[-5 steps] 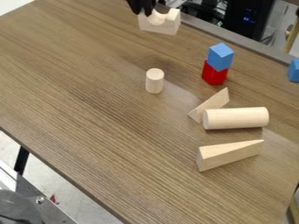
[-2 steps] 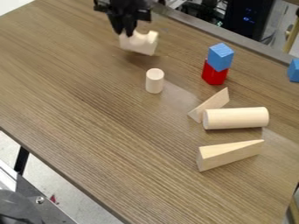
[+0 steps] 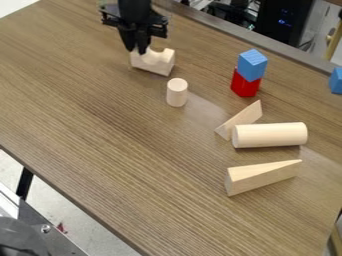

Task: Remove the arch from the cylinder

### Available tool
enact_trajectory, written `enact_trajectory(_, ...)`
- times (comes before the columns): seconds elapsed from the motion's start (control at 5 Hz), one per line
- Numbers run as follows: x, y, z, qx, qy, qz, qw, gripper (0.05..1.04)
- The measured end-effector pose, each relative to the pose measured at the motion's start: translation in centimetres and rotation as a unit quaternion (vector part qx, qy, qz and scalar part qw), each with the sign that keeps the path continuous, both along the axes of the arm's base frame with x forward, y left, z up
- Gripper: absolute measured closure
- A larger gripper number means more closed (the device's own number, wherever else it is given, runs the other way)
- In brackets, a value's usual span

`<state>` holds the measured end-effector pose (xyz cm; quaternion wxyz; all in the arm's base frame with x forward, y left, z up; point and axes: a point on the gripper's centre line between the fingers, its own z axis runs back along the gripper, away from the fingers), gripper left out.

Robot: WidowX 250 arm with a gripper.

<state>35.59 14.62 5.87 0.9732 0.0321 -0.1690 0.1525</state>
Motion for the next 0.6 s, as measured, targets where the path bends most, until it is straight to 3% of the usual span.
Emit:
enact_trajectory(0.4,-0.9,-0.1,0.1,-0.036,0.014,0.027,0.9989,0.280)
enact_trajectory(0.6,-1.2,0.4,5.0,-0.035,-0.042,0.023,0.9982,0.075)
